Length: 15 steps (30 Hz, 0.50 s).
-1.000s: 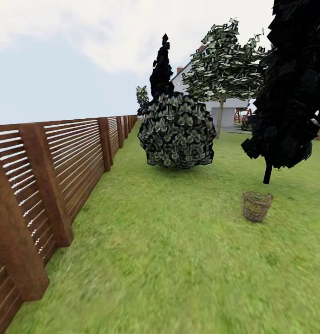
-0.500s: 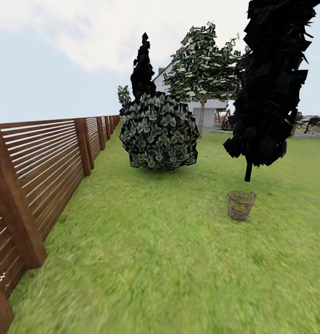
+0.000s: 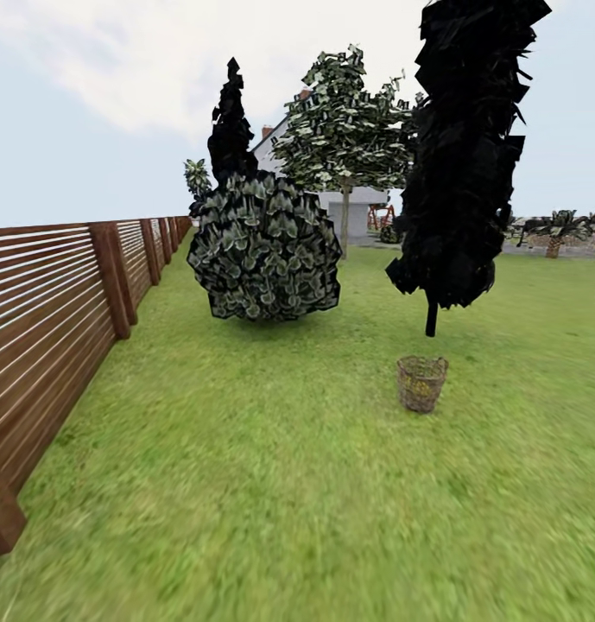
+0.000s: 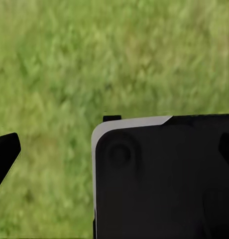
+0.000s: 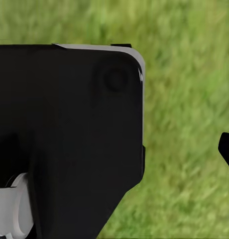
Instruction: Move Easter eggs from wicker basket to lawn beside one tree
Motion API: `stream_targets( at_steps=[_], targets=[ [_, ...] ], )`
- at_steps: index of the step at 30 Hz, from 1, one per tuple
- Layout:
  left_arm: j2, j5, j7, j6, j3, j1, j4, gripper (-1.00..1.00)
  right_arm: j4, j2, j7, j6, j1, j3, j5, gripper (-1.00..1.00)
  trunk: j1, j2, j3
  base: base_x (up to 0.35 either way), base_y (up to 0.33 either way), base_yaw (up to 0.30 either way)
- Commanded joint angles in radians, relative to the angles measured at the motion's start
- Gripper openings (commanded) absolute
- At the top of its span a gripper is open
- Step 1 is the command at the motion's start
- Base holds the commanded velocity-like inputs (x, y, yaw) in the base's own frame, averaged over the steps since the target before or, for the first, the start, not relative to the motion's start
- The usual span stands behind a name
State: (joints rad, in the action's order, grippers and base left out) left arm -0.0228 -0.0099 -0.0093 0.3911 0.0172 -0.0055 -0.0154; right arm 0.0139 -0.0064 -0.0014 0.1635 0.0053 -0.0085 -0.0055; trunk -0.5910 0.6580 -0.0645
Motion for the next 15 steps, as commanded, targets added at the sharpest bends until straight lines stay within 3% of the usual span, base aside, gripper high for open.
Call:
stream_targets(
  at_steps=[1,15],
  targets=[
    [0.0,-0.001,-0.001,0.003,0.001,-0.001,0.001,1.0,0.001,0.0,0.0,0.005,-0.001,-0.001,-0.001,1.0,-0.001,0.001,-0.001,0.33,0.0,-0.046],
    [0.0,-0.001,-0.001,0.003,0.001,-0.001,0.0,1.0,0.001,0.0,0.0,0.005,-0.001,-0.001,-0.001,1.0,-0.001,0.001,-0.001,0.33,0.0,-0.009]
  ],
)
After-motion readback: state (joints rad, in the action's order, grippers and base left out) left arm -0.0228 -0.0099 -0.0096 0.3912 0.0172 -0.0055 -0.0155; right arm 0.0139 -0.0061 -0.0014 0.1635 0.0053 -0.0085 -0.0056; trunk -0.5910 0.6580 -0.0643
